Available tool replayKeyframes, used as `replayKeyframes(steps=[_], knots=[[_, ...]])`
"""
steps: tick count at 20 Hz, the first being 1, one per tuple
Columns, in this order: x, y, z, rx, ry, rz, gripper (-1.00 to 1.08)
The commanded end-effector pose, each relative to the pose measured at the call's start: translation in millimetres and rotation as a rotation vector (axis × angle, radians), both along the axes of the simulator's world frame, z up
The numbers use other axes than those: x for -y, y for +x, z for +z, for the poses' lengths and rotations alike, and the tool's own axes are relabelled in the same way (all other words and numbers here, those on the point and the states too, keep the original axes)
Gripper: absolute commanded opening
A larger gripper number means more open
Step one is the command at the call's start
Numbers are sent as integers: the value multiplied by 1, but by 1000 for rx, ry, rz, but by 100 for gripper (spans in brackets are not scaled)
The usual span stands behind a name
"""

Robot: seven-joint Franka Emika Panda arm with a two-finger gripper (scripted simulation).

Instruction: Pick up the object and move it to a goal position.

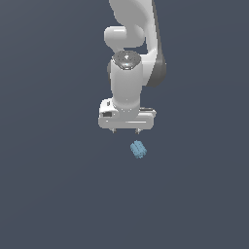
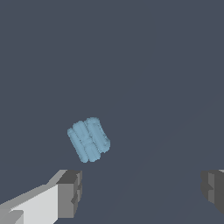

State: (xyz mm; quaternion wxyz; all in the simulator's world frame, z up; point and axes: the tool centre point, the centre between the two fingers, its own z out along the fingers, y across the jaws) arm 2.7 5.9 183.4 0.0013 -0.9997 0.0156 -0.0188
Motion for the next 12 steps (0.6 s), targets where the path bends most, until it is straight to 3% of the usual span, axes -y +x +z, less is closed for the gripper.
replayKeyframes(steps=[1, 12], knots=[[0, 0, 0, 0, 0, 0, 100], [-2, -1, -7, -31, 0, -16, 100]])
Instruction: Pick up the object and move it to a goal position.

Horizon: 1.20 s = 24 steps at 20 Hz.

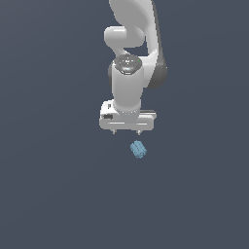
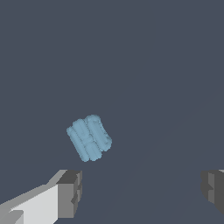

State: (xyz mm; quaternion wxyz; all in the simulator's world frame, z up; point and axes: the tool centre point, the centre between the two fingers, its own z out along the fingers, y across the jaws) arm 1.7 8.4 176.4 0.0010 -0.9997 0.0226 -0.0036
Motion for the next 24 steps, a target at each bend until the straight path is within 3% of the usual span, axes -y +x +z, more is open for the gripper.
replayKeyframes(steps=[1, 9, 24], knots=[[0, 0, 0, 0, 0, 0, 100], [-10, 2, -16, -2, -5, 91, 100], [-55, 5, -79, -7, -6, 450, 100]])
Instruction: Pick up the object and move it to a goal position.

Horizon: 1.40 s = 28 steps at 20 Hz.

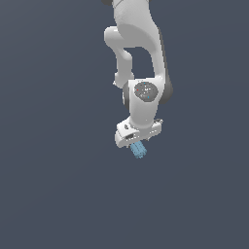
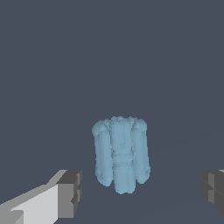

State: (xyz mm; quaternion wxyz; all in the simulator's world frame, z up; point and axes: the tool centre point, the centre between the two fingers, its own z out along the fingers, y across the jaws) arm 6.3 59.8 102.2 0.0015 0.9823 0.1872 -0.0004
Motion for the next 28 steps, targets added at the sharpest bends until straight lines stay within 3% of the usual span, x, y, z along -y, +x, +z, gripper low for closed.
replayKeyframes(steps=[1, 11, 25, 26, 28], knots=[[-5, 0, -7, 0, 1, 41, 100], [-9, -1, -16, -1, 3, 71, 100], [-10, 0, -63, 0, 3, 77, 100], [-10, 0, -63, 0, 3, 77, -100], [-10, 0, -63, 0, 3, 77, -100]])
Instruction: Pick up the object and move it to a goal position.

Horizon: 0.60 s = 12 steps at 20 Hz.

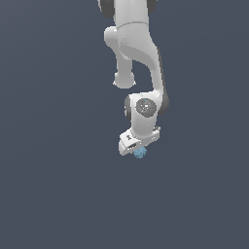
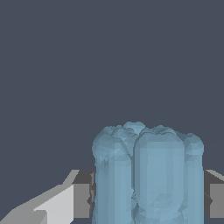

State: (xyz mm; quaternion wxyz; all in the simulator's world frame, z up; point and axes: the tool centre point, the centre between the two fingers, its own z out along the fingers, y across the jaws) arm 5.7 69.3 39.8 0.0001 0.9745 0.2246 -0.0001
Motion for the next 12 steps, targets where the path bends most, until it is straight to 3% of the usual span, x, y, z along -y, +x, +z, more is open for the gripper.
replayKeyframes(steps=[1, 12], knots=[[0, 0, -1, 0, 0, 1, -100], [-2, 3, 1, 0, 0, 1, -100]])
